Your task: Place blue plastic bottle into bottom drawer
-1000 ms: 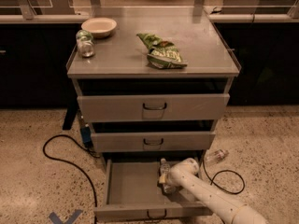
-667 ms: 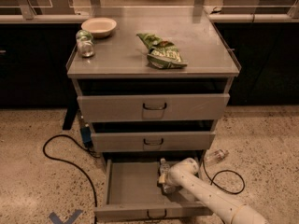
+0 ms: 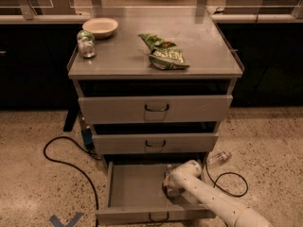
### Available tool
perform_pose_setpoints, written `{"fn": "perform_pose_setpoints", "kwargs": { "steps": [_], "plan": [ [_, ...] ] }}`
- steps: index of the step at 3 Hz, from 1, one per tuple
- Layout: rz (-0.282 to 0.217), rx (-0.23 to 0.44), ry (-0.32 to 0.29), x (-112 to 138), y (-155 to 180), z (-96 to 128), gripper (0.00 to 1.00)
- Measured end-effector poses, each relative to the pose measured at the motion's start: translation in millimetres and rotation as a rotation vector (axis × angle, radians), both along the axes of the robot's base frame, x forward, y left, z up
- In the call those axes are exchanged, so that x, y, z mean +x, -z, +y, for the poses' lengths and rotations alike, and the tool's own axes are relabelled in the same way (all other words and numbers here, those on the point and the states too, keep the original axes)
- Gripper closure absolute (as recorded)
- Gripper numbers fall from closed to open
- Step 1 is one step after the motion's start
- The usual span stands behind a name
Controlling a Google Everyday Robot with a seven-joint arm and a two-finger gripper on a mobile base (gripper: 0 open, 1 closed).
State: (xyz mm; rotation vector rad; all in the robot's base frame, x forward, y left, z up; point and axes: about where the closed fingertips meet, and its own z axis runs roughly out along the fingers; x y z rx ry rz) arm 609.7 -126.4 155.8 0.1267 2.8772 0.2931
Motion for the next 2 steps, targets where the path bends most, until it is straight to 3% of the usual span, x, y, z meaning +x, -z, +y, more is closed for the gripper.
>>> {"fn": "perform_pose_setpoints", "kwargs": {
  "steps": [1,2],
  "plan": [
    [0.000,0.000,0.000,0.0,0.0,0.0,0.00],
    [0.000,0.000,0.000,0.0,0.0,0.0,0.00]
  ]
}}
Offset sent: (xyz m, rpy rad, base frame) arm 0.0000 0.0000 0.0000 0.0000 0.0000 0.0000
